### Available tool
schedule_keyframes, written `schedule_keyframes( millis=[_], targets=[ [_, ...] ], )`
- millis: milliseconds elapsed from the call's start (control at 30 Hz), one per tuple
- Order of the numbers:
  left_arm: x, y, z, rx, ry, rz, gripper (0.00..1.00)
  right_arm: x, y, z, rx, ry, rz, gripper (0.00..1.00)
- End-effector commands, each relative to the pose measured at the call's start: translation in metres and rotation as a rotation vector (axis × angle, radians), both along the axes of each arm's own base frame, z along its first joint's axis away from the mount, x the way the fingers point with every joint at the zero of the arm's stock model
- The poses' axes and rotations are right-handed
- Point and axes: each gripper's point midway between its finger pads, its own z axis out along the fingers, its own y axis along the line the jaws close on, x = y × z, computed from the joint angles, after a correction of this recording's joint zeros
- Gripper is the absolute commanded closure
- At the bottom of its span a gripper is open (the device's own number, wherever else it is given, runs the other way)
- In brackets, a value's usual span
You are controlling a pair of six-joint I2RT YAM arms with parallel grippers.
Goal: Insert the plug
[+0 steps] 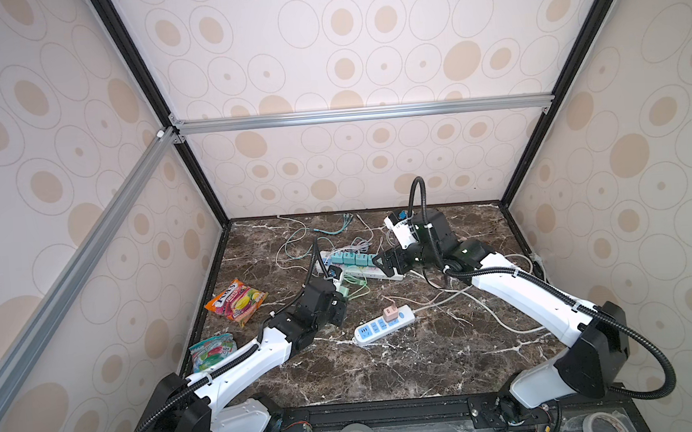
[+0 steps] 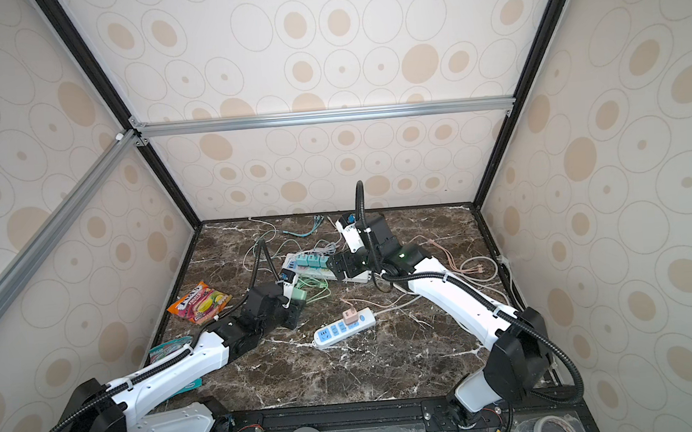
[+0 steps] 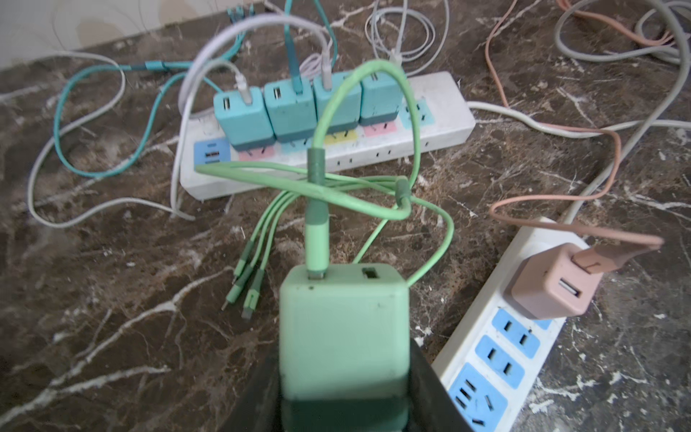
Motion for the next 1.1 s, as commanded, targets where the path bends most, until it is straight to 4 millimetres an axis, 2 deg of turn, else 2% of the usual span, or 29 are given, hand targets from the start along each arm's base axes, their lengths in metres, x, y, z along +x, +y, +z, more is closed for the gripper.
schedule_keyframes(
  millis=[0, 100, 233, 333, 467, 600, 733, 867, 933, 1000, 1067],
  targets=[
    [0.012, -0.016, 0.052, 0.012, -0.239, -0.117, 1.0, -0.024, 0.006, -0.019, -0.035, 0.171, 0.079, 0.12],
    [0.008, -0.024, 0.055, 0.055, -0.308, -0.213, 1.0, -0.031, 0.014, -0.02, -0.024, 0.227, 0.134, 0.15],
    [0.009, -0.023, 0.062, 0.112, -0.414, -0.252, 1.0, -0.036, 0.022, -0.021, -0.008, 0.273, 0.173, 0.18],
    [0.011, -0.022, 0.068, 0.16, -0.501, -0.273, 1.0, -0.047, 0.033, -0.018, 0.045, 0.324, 0.239, 0.24],
    [0.006, -0.027, 0.077, 0.189, -0.59, -0.332, 1.0, -0.047, 0.043, -0.023, 0.089, 0.343, 0.251, 0.33],
    [0.005, -0.031, 0.072, 0.255, -0.614, -0.394, 1.0, -0.053, 0.06, -0.016, 0.16, 0.346, 0.307, 0.42],
    [0.007, -0.03, 0.071, 0.304, -0.643, -0.397, 1.0, -0.05, 0.065, -0.012, 0.175, 0.326, 0.308, 0.48],
    [0.007, -0.031, 0.077, 0.288, -0.657, -0.394, 1.0, -0.046, 0.058, -0.015, 0.134, 0.307, 0.28, 0.51],
    [0.006, -0.03, 0.08, 0.266, -0.659, -0.385, 1.0, -0.036, 0.044, -0.012, 0.092, 0.256, 0.191, 0.5],
    [0.007, -0.028, 0.082, 0.236, -0.648, -0.37, 1.0, -0.023, 0.021, 0.0, 0.08, 0.169, 0.065, 0.46],
    [0.007, -0.026, 0.084, 0.204, -0.635, -0.362, 1.0, -0.023, 0.007, 0.018, 0.121, 0.082, 0.027, 0.45]
  ],
)
